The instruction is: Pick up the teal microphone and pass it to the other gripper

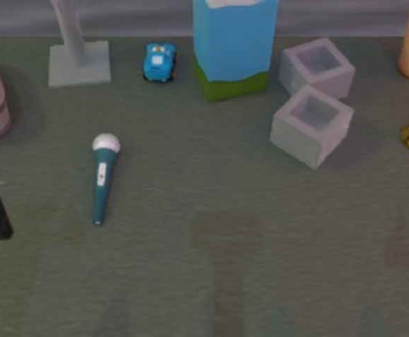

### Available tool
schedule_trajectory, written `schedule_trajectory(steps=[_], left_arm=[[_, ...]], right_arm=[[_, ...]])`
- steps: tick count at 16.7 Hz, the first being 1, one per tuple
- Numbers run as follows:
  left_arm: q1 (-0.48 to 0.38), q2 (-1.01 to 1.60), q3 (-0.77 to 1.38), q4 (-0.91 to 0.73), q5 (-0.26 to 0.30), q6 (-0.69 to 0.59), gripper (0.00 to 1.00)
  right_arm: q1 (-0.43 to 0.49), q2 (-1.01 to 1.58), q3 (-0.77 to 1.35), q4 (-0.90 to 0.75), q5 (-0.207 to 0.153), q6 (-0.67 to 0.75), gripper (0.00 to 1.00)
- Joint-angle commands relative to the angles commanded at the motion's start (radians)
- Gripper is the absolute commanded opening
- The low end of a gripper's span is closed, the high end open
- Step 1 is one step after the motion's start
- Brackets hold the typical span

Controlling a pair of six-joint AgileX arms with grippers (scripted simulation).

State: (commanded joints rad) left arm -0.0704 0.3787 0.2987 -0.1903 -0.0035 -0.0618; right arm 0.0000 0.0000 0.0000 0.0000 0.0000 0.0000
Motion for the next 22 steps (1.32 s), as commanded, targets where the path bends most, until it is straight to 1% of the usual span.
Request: schedule_trajectory(steps=[8, 13, 18, 22], left_arm=[[-0.121, 0.828, 0.517, -0.362, -0.013, -0.108, 1.00], [-0.189, 1.242, 0.805, -0.559, -0.018, -0.169, 1.00], [-0.232, 1.509, 1.002, -0.673, -0.021, -0.210, 1.00], [-0.241, 1.557, 1.043, -0.694, -0.021, -0.218, 1.00]], right_arm=[[0.000, 0.000, 0.000, 0.000, 0.000, 0.000, 1.00], [0.000, 0.000, 0.000, 0.000, 0.000, 0.000, 1.00], [0.000, 0.000, 0.000, 0.000, 0.000, 0.000, 1.00], [0.000, 0.000, 0.000, 0.000, 0.000, 0.000, 1.00]])
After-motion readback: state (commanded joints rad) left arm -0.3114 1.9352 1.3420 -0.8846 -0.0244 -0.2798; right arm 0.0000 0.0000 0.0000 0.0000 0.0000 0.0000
